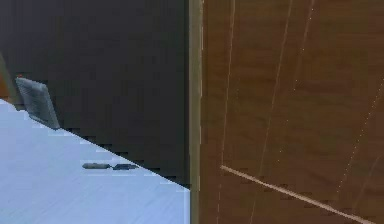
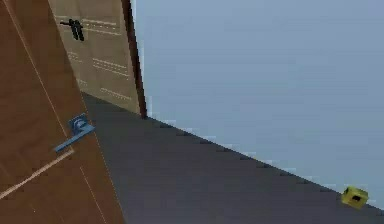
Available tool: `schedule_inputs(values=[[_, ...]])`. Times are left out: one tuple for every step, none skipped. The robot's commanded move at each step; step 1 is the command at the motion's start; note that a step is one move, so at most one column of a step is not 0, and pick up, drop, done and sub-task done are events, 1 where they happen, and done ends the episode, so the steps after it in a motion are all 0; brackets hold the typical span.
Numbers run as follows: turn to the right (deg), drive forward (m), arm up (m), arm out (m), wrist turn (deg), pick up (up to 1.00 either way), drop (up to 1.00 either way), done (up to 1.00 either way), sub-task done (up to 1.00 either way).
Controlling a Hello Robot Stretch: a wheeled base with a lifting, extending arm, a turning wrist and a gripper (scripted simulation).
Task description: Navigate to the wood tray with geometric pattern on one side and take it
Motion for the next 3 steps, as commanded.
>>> schedule_inputs(values=[[-33.0,0.00,0.00,0.00,0.0,0.00,0.00,0.00,0.00],[0.0,0.75,0.00,0.00,0.0,0.00,0.00,0.00,0.00],[-30.0,0.00,0.00,0.00,0.0,0.00,0.00,0.00,0.00]])
